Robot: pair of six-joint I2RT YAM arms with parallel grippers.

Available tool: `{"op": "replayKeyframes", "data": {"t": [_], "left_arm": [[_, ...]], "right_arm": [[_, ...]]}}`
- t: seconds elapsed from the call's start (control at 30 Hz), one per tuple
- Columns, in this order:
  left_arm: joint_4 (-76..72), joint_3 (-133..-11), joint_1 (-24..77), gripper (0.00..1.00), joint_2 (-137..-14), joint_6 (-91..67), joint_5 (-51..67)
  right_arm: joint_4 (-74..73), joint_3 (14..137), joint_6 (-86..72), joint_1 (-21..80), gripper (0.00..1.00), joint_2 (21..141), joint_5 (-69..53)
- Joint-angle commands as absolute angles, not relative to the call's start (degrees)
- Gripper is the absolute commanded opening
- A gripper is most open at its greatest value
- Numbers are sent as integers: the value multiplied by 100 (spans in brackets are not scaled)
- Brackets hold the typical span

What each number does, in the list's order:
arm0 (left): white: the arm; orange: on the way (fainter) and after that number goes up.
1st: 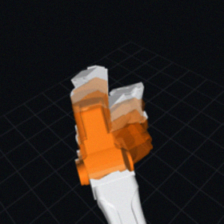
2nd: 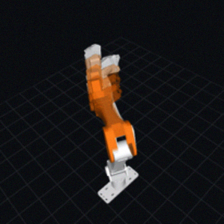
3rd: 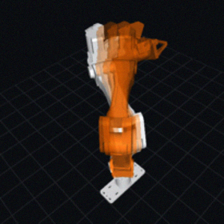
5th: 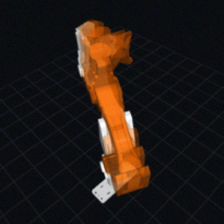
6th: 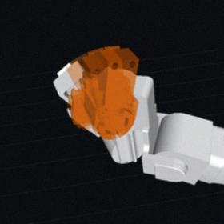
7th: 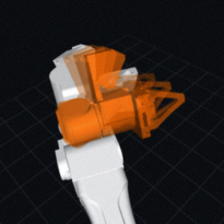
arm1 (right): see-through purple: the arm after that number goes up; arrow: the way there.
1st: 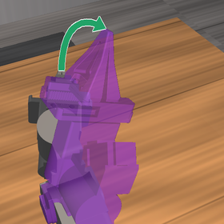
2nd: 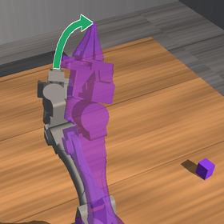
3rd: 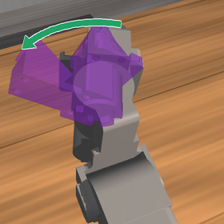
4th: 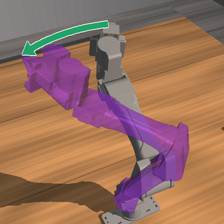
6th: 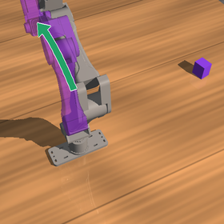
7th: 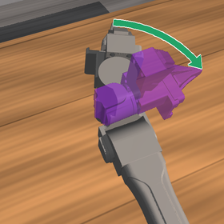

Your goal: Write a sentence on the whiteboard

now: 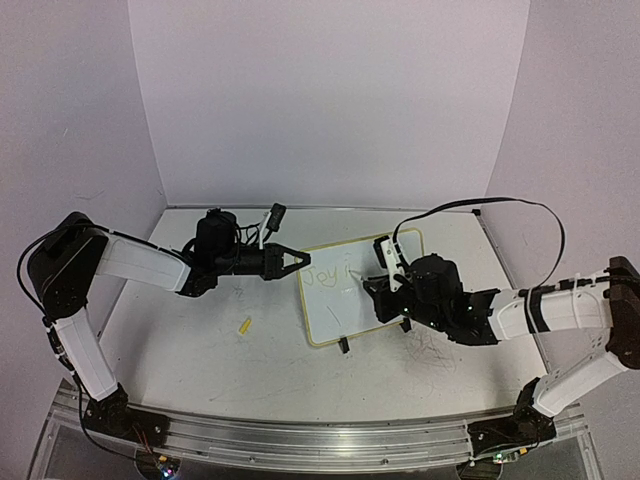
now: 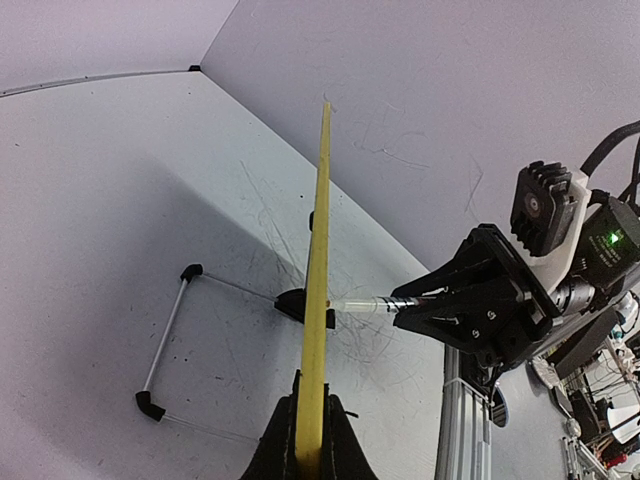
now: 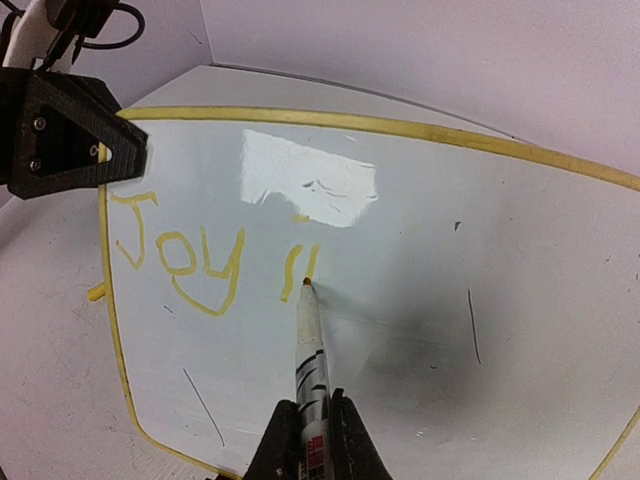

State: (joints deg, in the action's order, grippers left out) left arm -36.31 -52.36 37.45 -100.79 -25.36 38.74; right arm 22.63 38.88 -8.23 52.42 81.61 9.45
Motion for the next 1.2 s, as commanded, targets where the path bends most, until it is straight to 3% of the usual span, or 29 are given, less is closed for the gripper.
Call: {"op": "replayKeyframes", "data": {"t": [0.0,1.17], "left_arm": [[-3370,-5263,3709,0,-9934,-2224,3481],[-3350,-5217,3709,0,-9923,-2232,3516]], "right_arm": [[2128,3773,-969,5251,0,8018,923],[2395,4259,-1011,5245,0,8393,1410]]}}
